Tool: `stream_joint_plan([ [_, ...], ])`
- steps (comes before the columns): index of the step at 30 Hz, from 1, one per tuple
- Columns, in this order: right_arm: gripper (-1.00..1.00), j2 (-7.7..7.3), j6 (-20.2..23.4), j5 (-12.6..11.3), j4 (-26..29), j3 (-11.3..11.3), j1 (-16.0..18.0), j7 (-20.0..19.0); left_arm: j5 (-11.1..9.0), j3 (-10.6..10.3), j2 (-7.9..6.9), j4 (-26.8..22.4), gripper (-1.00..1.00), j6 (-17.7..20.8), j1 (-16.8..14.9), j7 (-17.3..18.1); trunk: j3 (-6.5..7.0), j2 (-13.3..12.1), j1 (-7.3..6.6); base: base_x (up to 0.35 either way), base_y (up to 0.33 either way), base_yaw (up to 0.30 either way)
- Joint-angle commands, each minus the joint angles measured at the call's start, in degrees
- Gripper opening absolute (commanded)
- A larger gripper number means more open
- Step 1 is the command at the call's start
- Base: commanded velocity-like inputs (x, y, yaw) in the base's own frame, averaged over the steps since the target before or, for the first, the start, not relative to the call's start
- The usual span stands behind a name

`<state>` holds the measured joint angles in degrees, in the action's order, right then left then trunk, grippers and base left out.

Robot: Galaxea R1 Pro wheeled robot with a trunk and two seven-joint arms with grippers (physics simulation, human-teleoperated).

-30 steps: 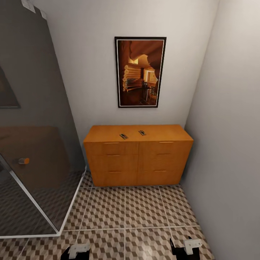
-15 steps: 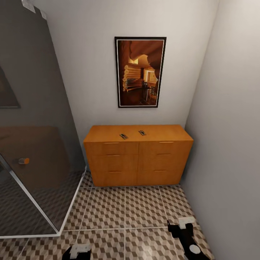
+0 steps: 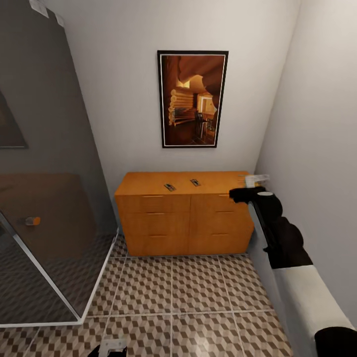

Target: Take the four mousetraps from the cabinet in the bathroom and place them on the bathroom floor. Make sure all four end up on the same floor surface, and ensure that at least two of them are either under or directly next to the same bathroom sink.

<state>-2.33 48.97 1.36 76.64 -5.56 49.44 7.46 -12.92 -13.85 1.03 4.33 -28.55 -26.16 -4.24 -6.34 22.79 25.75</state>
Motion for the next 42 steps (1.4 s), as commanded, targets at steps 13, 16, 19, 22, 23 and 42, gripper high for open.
stream_joint_plan([
  [13, 1.00, 1.66, 6.93, 0.48, -33.60, -1.56, 35.64, -30.36, -0.35, -0.48, 0.54, 0.24, 1.00, -0.01, -0.12, -0.17, -0.14, 0.13, 0.04, 0.000, 0.000, 0.000],
  [16, 1.00, 1.82, 6.88, 1.28, -35.23, -2.98, 36.57, -33.90, -0.35, -0.48, 0.55, 0.25, 1.00, 0.02, -0.12, -0.16, -0.14, 0.13, 0.04, 0.000, 0.000, 0.000],
  [19, 1.00, 1.48, 6.05, 1.71, -36.29, -3.68, 37.01, -35.54, -0.35, -0.48, 0.55, 0.26, 1.00, 0.04, -0.12, -0.15, -0.14, 0.13, 0.04, 0.000, 0.000, 0.000],
  [22, 1.00, 1.17, 4.88, 1.89, -36.80, -3.91, 37.13, -35.95, -0.35, -0.48, 0.55, 0.26, 1.00, 0.05, -0.12, -0.15, -0.14, 0.13, 0.04, 0.000, 0.000, 0.000],
  [23, 1.00, 1.14, 4.74, 1.91, -36.86, -3.93, 37.13, -35.98, -0.35, -0.48, 0.55, 0.25, 1.00, 0.04, -0.12, -0.15, -0.14, 0.13, 0.04, 0.000, 0.000, 0.000],
  [42, 1.00, -0.29, -10.87, 2.12, -53.73, -3.90, 35.90, -29.30, -0.35, -0.48, 0.39, 0.24, 1.00, -0.09, -0.12, -0.21, -0.14, 0.13, 0.04, 0.000, 0.000, 0.000],
])
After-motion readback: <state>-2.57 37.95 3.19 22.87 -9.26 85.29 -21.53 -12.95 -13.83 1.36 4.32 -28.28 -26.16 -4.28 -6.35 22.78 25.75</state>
